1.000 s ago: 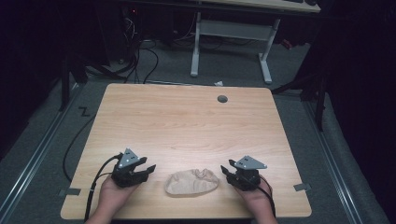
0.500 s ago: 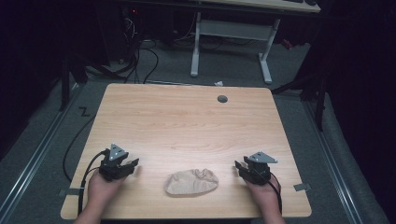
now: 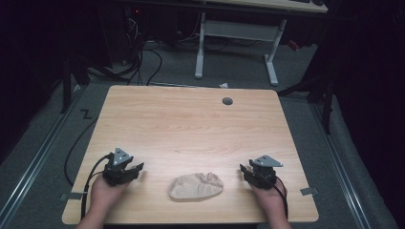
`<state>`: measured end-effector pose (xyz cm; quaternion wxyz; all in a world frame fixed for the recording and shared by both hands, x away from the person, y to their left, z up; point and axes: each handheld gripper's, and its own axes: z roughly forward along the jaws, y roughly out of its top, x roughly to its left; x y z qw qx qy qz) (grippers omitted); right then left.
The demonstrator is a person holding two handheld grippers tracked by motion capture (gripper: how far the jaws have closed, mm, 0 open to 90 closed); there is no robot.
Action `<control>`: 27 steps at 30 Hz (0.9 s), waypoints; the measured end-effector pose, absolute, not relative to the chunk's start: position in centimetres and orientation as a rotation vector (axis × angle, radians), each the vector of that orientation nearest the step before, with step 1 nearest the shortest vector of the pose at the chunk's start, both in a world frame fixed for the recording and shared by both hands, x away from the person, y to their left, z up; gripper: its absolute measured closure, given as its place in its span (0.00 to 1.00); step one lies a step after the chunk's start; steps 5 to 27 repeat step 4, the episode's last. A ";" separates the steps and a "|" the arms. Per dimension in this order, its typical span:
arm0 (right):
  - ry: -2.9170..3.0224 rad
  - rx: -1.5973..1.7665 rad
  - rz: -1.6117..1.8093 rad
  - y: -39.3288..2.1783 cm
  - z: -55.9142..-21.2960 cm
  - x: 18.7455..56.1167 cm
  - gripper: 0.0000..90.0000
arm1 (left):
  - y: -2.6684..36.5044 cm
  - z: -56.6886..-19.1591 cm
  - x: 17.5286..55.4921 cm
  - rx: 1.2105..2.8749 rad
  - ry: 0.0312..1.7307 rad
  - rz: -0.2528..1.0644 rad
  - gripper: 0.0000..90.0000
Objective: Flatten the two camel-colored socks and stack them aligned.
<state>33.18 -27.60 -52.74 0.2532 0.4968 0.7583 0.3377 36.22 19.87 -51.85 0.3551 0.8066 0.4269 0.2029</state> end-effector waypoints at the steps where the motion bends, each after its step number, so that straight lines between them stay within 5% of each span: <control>1: 2.061 1.349 0.918 -27.5 -52.7 33.2 0.61 | 19.9 -51.9 36.2 2.084 1.103 0.524 0.54; 27: 2.065 1.344 0.915 -27.3 -52.7 33.5 0.61 | 20.3 -51.8 36.0 2.081 1.108 0.528 0.54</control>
